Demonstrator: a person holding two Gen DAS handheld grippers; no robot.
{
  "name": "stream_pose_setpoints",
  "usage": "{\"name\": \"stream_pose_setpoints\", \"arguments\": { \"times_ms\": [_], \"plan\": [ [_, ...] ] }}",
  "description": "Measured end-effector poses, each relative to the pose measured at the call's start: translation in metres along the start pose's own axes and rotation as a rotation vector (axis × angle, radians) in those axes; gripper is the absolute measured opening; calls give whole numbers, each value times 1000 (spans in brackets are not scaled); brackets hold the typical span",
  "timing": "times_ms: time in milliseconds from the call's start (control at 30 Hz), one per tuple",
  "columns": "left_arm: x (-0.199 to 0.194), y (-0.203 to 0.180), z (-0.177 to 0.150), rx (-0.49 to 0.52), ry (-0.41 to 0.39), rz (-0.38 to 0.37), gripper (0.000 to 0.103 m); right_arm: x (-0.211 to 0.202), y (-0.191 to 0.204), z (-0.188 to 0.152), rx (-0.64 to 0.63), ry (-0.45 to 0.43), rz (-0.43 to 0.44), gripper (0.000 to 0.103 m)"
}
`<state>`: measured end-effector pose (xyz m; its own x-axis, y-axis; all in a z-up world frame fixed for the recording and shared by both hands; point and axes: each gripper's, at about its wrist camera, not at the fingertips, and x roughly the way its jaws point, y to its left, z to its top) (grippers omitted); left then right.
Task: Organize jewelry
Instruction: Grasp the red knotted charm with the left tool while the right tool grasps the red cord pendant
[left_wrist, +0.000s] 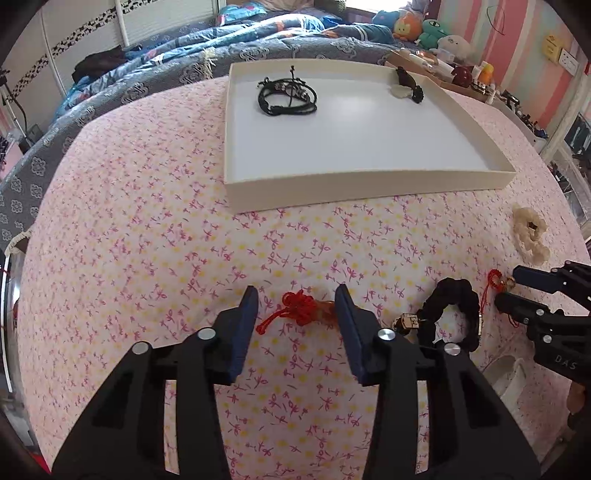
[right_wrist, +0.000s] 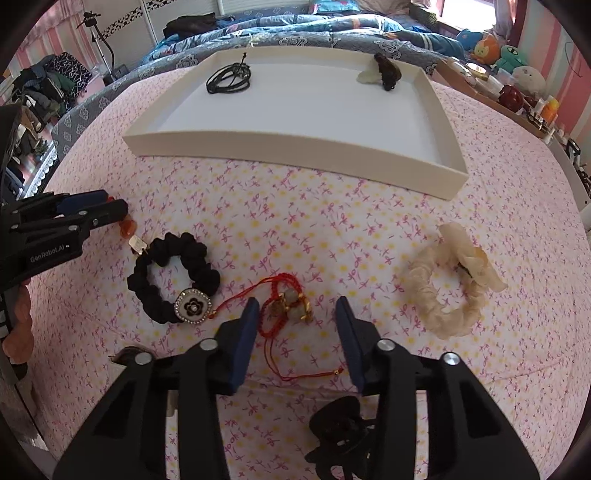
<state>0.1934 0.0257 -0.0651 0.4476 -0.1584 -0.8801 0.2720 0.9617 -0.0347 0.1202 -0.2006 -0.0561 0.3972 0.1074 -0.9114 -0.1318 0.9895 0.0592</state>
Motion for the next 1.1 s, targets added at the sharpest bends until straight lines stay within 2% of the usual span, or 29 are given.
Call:
{"name": "stream_pose_setpoints", "arguments": {
  "times_ms": [133, 267, 333, 567, 667, 733, 867, 933, 1100],
  "plan": [
    [2, 1, 0, -8, 6, -31, 40, 2, 2, 1, -7, 1, -3, 39],
    [3, 2, 0, -11, 6, -43, 38, 2, 2, 2, -14, -4, -10, 34],
    [3, 1, 1, -10, 7, -56, 30, 2, 3, 2, -21, -9, -14, 32],
    [2, -2, -1, 0, -1, -78, 20, 1, 4, 1, -32, -17, -10, 18],
    [2, -5, -1, 13, -5, -68, 18, 1, 4, 1, -33, -18, -9, 17],
    [1, -7, -1, 21, -4, -68, 12, 1, 4, 1, -33, -19, -9, 15],
    [0, -7, -2, 28, -8, -54, 10, 1, 2, 1, -23, -21, -1, 14],
    [-2, -6, -2, 29, -15, -44, 5, 1, 1, 1, -18, -22, 2, 13],
    [-3, -3, -3, 23, -14, -41, 4, 1, -1, 1, -13, -24, 6, 13]
  ]
}}
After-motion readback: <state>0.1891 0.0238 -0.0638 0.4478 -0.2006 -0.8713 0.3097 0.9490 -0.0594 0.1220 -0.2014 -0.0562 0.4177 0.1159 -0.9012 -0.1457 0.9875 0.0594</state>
